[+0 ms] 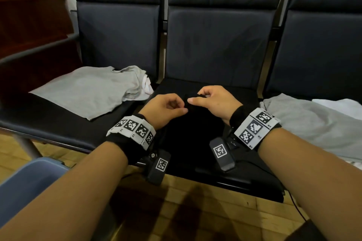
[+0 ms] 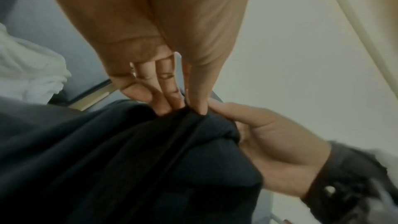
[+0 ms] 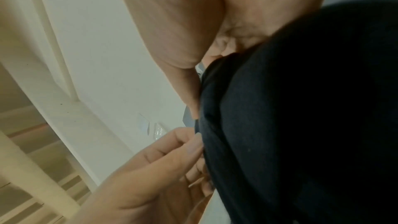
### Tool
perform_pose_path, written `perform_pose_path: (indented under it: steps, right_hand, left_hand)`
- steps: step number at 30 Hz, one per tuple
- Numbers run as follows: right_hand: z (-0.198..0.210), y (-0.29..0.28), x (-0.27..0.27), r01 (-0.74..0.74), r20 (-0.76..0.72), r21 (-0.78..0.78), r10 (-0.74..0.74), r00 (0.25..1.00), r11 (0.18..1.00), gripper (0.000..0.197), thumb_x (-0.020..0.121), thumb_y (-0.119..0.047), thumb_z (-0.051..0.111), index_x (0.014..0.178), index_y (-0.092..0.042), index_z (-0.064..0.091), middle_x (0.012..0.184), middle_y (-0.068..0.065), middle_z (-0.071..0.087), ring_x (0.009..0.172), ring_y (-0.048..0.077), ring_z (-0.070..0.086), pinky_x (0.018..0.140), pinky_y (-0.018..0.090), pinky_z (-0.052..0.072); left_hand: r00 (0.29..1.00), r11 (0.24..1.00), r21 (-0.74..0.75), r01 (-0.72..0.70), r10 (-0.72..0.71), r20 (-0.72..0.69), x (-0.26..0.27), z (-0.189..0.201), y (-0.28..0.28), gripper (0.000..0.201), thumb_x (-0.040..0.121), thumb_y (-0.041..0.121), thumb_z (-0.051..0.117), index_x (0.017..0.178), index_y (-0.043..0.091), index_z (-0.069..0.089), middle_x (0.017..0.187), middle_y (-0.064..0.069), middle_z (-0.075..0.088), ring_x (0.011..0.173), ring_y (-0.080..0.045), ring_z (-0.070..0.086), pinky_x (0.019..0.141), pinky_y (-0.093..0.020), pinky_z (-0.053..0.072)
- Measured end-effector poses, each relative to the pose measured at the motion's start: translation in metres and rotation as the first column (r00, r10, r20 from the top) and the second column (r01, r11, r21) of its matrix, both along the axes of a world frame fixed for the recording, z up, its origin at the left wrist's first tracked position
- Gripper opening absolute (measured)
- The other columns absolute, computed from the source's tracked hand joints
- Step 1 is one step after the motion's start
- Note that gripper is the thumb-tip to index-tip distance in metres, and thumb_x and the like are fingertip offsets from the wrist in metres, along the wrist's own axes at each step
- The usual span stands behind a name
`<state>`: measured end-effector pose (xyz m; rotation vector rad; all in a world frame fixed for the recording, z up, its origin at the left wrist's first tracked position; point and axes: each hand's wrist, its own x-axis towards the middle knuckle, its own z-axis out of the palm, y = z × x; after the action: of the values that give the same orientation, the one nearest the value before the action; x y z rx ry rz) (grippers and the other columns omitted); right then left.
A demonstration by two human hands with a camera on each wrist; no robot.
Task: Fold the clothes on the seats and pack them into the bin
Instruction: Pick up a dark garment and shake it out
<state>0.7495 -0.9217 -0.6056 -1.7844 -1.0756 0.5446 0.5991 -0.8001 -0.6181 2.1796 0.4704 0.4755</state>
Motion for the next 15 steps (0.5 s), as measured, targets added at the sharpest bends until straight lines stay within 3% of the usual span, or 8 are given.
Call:
perform_pose_path:
  steps: [3,6,8,10,12,15]
  right_hand:
    - [0.004,-0.003,0.003,-0.071,0.073,-0.058,0.075,0.995,0.996,0.032,0.077,-0.037,0.080,0.075,-0.009,0.063,0.058,-0.004,0.054,0.053,0.007,0.051,0.056,0.024,0.042]
    - [0.006,-0.010,0.009,-0.096,0.179,-0.157,0.124,0.976,0.983,0.038,0.074,-0.044,0.080,0.069,-0.018,0.053,0.049,-0.013,0.042,0.045,0.000,0.039,0.050,0.017,0.034]
    - [0.009,-0.016,0.013,-0.101,0.179,-0.163,0.130,0.975,0.981,0.035,0.073,-0.045,0.081,0.077,-0.020,0.056,0.047,-0.016,0.045,0.043,-0.001,0.041,0.051,0.014,0.034]
    - [0.012,-0.022,0.016,-0.156,0.182,-0.157,0.184,0.966,0.975,0.034,0.077,-0.041,0.079,0.102,-0.026,0.061,0.056,-0.020,0.054,0.050,-0.008,0.049,0.057,0.009,0.037]
    - [0.016,-0.026,0.016,-0.228,0.225,-0.199,0.271,0.936,0.953,0.040,0.080,-0.043,0.075,0.117,-0.032,0.064,0.072,-0.015,0.059,0.067,-0.009,0.056,0.071,0.013,0.043]
    - [0.018,-0.032,0.010,-0.308,0.217,-0.278,0.372,0.903,0.910,0.031,0.082,-0.043,0.072,0.093,-0.014,0.070,0.078,0.002,0.062,0.073,0.007,0.058,0.073,0.026,0.046]
  left_hand:
    - [0.998,0.998,-0.034,-0.047,0.048,0.035,0.000,-0.005,0.007,0.013,0.086,0.017,0.070,0.077,0.022,0.062,0.067,0.007,0.060,0.055,0.004,0.053,0.059,-0.010,0.043]
    - [0.986,0.980,-0.183,-0.080,0.105,0.128,0.000,-0.002,0.010,0.019,0.090,0.009,0.063,0.075,0.019,0.055,0.060,0.005,0.052,0.053,-0.004,0.048,0.057,-0.018,0.040]
    - [0.984,0.974,-0.210,-0.082,0.112,0.136,0.002,-0.002,0.009,0.021,0.093,0.009,0.057,0.076,0.019,0.050,0.053,0.008,0.045,0.050,-0.008,0.041,0.054,-0.023,0.037]
    - [0.987,0.976,-0.206,-0.070,0.098,0.128,0.004,-0.001,0.007,0.021,0.095,0.012,0.054,0.077,0.020,0.047,0.049,0.011,0.040,0.046,-0.009,0.035,0.051,-0.026,0.033]
    - [0.990,0.976,-0.211,-0.060,0.084,0.109,0.005,0.002,0.003,0.021,0.097,0.014,0.051,0.079,0.021,0.045,0.053,0.006,0.038,0.043,-0.008,0.033,0.048,-0.025,0.029]
    - [0.990,0.982,-0.175,-0.073,0.092,0.103,0.004,0.008,-0.003,0.018,0.098,0.017,0.050,0.081,0.023,0.046,0.056,0.004,0.039,0.041,-0.006,0.034,0.047,-0.025,0.029]
